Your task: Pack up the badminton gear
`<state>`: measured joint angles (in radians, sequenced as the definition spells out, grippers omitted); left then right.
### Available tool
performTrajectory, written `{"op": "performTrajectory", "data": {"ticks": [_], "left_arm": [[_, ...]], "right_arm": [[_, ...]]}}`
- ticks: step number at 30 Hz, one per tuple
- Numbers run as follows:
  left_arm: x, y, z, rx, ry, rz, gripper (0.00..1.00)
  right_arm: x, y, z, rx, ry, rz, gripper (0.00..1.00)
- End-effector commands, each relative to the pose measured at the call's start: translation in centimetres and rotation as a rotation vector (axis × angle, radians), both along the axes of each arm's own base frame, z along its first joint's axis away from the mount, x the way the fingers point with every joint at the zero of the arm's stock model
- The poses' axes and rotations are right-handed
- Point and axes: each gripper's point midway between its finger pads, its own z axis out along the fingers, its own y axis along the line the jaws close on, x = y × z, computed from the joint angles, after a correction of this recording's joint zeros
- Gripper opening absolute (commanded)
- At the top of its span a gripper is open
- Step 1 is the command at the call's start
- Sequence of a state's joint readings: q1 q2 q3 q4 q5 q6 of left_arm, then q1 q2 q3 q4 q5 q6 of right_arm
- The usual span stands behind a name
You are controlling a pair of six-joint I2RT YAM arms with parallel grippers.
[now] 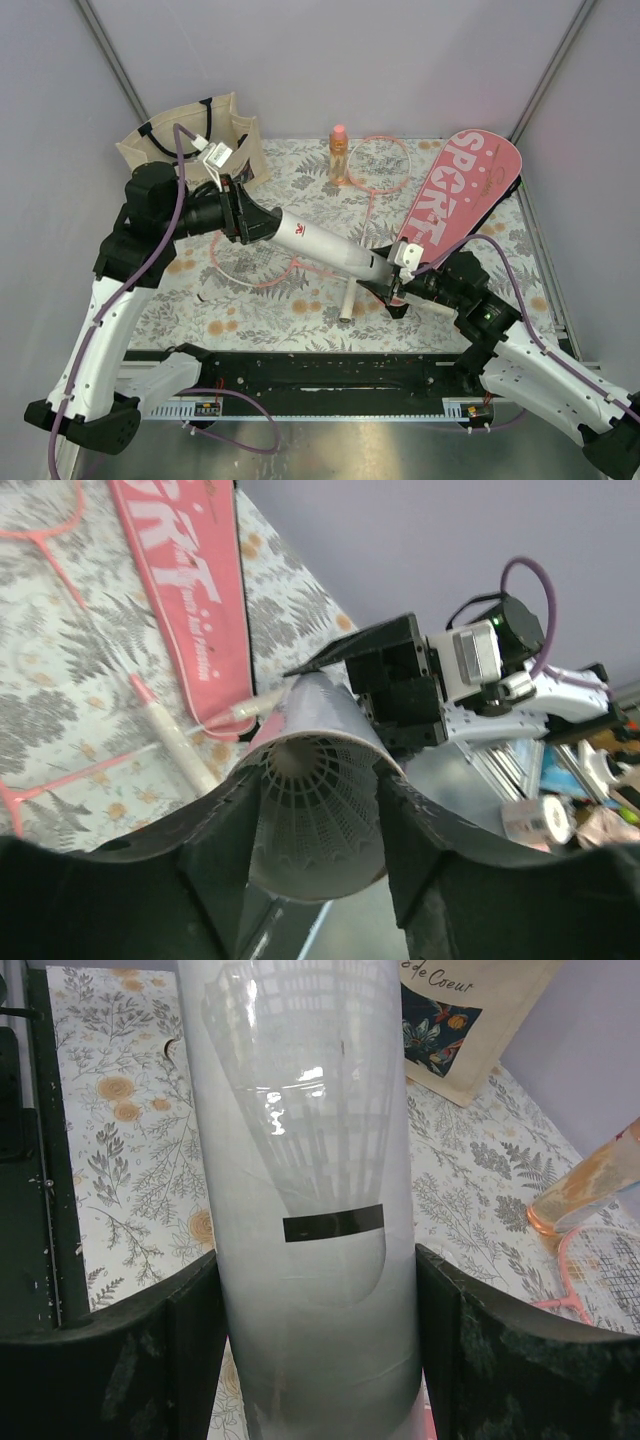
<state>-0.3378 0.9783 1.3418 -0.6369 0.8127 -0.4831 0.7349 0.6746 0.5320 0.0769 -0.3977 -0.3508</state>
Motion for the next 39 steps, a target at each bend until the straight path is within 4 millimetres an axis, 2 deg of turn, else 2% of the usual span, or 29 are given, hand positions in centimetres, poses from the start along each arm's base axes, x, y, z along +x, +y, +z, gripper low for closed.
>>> {"op": "performTrajectory", "data": {"ticks": [1, 3, 7, 10, 14, 16, 18, 21, 25, 27, 33, 36, 39], "left_arm": [[0.4, 1.2, 2.1, 0.038, -0.093, 0.089, 0.62], [0.6, 1.6, 3.1, 0.047, -0.128, 0.117, 0.72], [1.3, 2.8, 5.2, 0.07, -0.192, 0.211, 0.76], [2.9, 4.7, 6.0, 0.09, -0.22, 0.366, 0.76], [5.1, 8.0, 6.2, 0.136, -0.247, 0.598, 0.79], [6.7, 9.9, 5.1, 0.196, -0.237, 0.719, 0.79], [8.6, 12.7, 2.7, 0.281, -0.187, 0.894, 0.78], [10.4, 15.7, -1.9, 0.417, -0.076, 1.062, 0.77], [11.2, 19.0, -8.1, 0.529, 0.12, 1.268, 0.75], [11.0, 19.4, -11.9, 0.586, 0.215, 1.307, 0.72], [10.1, 19.3, -21.7, 0.746, 0.45, 1.309, 0.63], [9.1, 19.6, -25.1, 0.838, 0.541, 1.305, 0.56], [8.1, 20.3, -27.5, 0.92, 0.601, 1.328, 0.52]], "right_arm": [[0.3, 0.0, 4.7, 0.127, -0.103, -0.018, 0.47], [0.3, -0.1, 4.6, 0.121, -0.101, -0.019, 0.47], [0.5, -0.1, 4.1, 0.111, -0.09, -0.025, 0.47], [0.5, 0.0, 4.1, 0.116, -0.078, -0.028, 0.47], [0.5, -0.1, 4.0, 0.132, -0.047, -0.038, 0.47], [0.4, -0.3, 4.1, 0.151, -0.027, -0.05, 0.46], [0.3, -0.5, 4.4, 0.177, -0.013, -0.062, 0.46], [-0.1, -1.0, 4.7, 0.21, -0.007, -0.069, 0.46], [-0.8, -1.6, 5.2, 0.238, -0.015, -0.067, 0.46], [-1.2, -1.8, 5.6, 0.249, -0.022, -0.061, 0.46], [-2.1, -1.7, 6.4, 0.275, -0.027, -0.021, 0.46], [-2.4, -1.7, 6.5, 0.285, -0.025, -0.008, 0.46], [-2.6, -1.8, 6.7, 0.295, -0.027, -0.007, 0.46]]}}
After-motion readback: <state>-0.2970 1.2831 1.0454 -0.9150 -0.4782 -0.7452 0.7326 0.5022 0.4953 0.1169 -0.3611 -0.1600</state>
